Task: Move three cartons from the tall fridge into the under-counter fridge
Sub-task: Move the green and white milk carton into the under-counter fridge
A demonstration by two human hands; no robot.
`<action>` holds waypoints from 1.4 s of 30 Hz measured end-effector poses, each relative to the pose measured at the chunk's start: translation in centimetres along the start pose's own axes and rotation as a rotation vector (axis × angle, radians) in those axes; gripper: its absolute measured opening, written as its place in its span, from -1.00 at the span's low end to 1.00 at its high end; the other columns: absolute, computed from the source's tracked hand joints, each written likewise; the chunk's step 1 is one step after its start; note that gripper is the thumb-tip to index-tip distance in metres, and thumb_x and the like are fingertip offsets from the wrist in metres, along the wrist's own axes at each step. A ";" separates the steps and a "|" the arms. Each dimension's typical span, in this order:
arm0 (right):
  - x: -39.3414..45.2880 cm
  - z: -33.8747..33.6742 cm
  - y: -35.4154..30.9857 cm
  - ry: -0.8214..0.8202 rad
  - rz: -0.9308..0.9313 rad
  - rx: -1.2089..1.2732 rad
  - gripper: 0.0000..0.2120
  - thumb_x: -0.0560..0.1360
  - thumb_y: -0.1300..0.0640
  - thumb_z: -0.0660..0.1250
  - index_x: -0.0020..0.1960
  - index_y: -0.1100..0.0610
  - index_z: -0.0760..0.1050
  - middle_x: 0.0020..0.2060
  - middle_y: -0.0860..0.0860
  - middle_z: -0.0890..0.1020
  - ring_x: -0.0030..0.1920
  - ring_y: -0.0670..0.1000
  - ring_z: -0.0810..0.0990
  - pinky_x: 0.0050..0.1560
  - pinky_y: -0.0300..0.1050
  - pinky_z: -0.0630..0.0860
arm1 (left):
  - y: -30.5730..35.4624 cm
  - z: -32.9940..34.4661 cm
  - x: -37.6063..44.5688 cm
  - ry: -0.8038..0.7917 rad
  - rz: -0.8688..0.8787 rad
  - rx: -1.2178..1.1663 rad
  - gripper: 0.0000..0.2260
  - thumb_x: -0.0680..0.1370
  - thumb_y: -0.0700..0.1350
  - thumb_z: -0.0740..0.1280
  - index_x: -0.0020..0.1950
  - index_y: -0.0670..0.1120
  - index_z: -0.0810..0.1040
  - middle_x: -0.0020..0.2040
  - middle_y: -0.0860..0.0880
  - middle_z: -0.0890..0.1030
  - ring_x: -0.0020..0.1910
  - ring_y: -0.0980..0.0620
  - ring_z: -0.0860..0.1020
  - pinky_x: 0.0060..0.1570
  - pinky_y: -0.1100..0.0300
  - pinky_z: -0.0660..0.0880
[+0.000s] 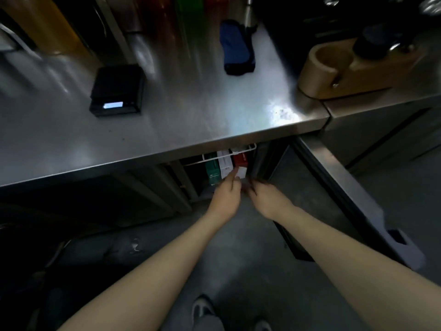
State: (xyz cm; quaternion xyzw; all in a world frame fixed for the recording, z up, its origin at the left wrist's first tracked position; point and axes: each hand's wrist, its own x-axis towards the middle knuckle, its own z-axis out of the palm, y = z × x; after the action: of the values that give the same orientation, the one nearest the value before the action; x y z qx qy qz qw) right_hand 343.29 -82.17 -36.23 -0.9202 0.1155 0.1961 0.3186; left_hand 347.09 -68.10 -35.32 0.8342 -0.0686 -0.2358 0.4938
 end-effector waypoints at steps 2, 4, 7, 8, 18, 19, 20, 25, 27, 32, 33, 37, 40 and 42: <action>-3.4 -2.5 -0.5 0.041 -0.036 -0.238 -0.54 0.70 -0.14 0.06 0.47 0.07 0.40 0.44 0.15 0.45 0.40 0.21 0.42 0.33 0.12 0.42 | 2.5 -0.2 -2.4 -0.016 0.054 0.020 -0.60 0.74 -0.16 0.09 0.59 -0.08 0.35 0.57 -0.07 0.40 0.55 0.01 0.34 0.34 0.45 0.15; -6.6 -4.7 -0.8 0.095 -0.043 -0.372 -0.51 0.70 -0.18 0.04 0.52 0.03 0.33 0.51 0.12 0.35 0.47 0.20 0.32 0.39 0.13 0.34 | 4.8 0.0 -4.9 -0.053 0.116 0.068 -0.61 0.74 -0.18 0.12 0.58 -0.10 0.37 0.55 -0.08 0.42 0.52 0.07 0.35 0.33 0.52 0.15; -10.9 -8.3 0.1 0.143 -0.010 -0.393 -0.48 0.70 -0.17 0.05 0.57 0.04 0.25 0.57 0.16 0.24 0.53 0.21 0.23 0.44 0.12 0.24 | 8.2 1.1 -7.1 -0.162 0.204 0.148 -0.60 0.74 -0.18 0.13 0.60 -0.10 0.33 0.59 -0.10 0.36 0.57 0.02 0.31 0.50 0.35 0.15; -12.0 -9.1 0.8 0.170 -0.005 -0.397 -0.48 0.70 -0.16 0.06 0.57 0.06 0.25 0.57 0.18 0.23 0.53 0.22 0.22 0.45 0.12 0.23 | 9.3 1.6 -7.7 -0.195 0.218 0.176 -0.58 0.74 -0.18 0.13 0.62 -0.08 0.30 0.61 -0.10 0.33 0.59 0.01 0.28 0.55 0.27 0.13; -20.8 -15.4 10.3 0.046 0.300 -0.570 -0.65 0.61 0.13 0.25 0.38 0.13 0.38 0.27 0.12 0.53 0.27 0.20 0.53 0.20 0.10 0.44 | 16.0 11.7 -9.6 -0.427 0.333 0.404 -0.44 0.72 -0.05 0.12 0.70 -0.06 0.02 0.71 -0.01 0.01 0.68 0.05 -0.06 0.55 0.21 -0.08; -21.3 -15.6 11.0 -0.020 0.304 -0.549 -0.68 0.60 0.13 0.27 0.34 0.12 0.41 0.22 0.12 0.57 0.23 0.19 0.56 0.16 0.08 0.45 | 16.1 12.7 -9.8 -0.458 0.319 0.424 -0.43 0.72 -0.04 0.12 0.70 -0.07 -0.01 0.71 -0.01 0.00 0.68 0.05 -0.06 0.55 0.20 -0.07; -21.5 -15.6 11.2 -0.068 0.296 -0.526 -0.72 0.60 0.14 0.26 0.30 0.12 0.45 0.19 0.12 0.59 0.19 0.19 0.59 0.11 0.07 0.47 | 16.0 13.3 -9.9 -0.485 0.299 0.436 -0.43 0.72 -0.04 0.12 0.70 -0.07 -0.02 0.71 -0.01 -0.01 0.69 0.04 -0.06 0.57 0.18 -0.06; -21.6 -15.2 11.2 -0.057 0.268 -0.459 -0.87 0.64 0.11 0.25 0.11 0.13 0.51 0.01 0.13 0.66 0.00 0.19 0.67 -0.07 0.03 0.58 | 15.4 14.5 -10.2 -0.574 0.268 0.551 -0.47 0.73 -0.04 0.09 0.70 -0.03 0.03 0.71 0.05 -0.02 0.69 0.02 -0.10 0.62 -0.19 0.08; -21.4 -14.9 10.8 -0.091 0.236 -0.480 -0.92 0.61 0.16 0.26 0.06 0.13 0.52 -0.02 0.12 0.65 -0.03 0.18 0.66 -0.15 -0.01 0.52 | 14.7 14.0 -10.3 -0.588 0.262 0.598 -0.49 0.73 -0.03 0.08 0.69 -0.01 0.07 0.71 0.06 -0.02 0.69 0.01 -0.11 0.60 -0.24 0.13; -20.6 -13.6 8.6 -0.151 0.130 -0.400 -0.79 0.60 0.20 0.24 0.04 0.10 0.65 -0.04 0.08 0.67 -0.06 0.12 0.65 -0.05 0.04 0.60 | 11.7 10.8 -11.1 -0.551 0.340 0.777 -0.47 0.72 0.02 0.11 0.69 0.02 0.07 0.70 0.11 -0.01 0.69 0.00 -0.09 0.58 -0.22 0.19; -20.3 -13.2 8.0 -0.164 0.113 -0.359 -0.77 0.59 0.21 0.24 0.06 0.08 0.67 -0.03 0.06 0.68 -0.05 0.10 0.65 -0.01 0.05 0.61 | 11.1 10.0 -11.2 -0.556 0.355 0.807 -0.45 0.72 0.04 0.12 0.69 0.04 0.06 0.70 0.13 -0.03 0.69 0.00 -0.10 0.58 -0.22 0.18; -18.3 -10.9 4.7 -0.212 0.054 -0.211 -0.73 0.55 0.25 0.25 0.07 0.09 0.72 -0.11 -0.01 0.71 -0.08 0.02 0.67 0.04 -0.01 0.60 | 8.6 5.8 -11.7 -0.559 0.332 0.770 -0.40 0.69 0.13 0.18 0.69 0.09 0.03 0.69 0.20 -0.09 0.68 0.03 -0.13 0.54 -0.24 0.24; -16.3 -9.0 1.7 -0.275 -0.008 -0.186 -0.73 0.52 0.25 0.27 0.04 0.08 0.72 -0.18 -0.05 0.71 -0.15 -0.04 0.67 0.03 -0.07 0.61 | 6.8 2.5 -11.9 -0.556 0.336 0.762 -0.23 0.61 0.22 0.32 0.69 0.08 0.00 0.68 0.22 -0.13 0.67 0.06 -0.16 0.51 -0.27 0.25; -14.8 -7.7 -0.5 -0.307 -0.069 -0.205 -0.74 0.51 0.24 0.26 0.03 0.10 0.72 -0.17 0.01 0.70 -0.10 0.04 0.68 0.03 -0.03 0.60 | 5.7 -0.1 -11.8 -0.540 0.320 0.762 -0.13 0.54 0.23 0.42 0.69 0.09 0.00 0.69 0.22 -0.16 0.67 0.07 -0.17 0.50 -0.25 0.25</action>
State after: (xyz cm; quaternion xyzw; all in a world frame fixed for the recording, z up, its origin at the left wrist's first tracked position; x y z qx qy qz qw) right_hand 332.37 -85.33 -23.97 -0.9106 0.0132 0.3336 0.2436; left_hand 337.47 -66.75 -26.57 0.8435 -0.4028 -0.3230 0.1481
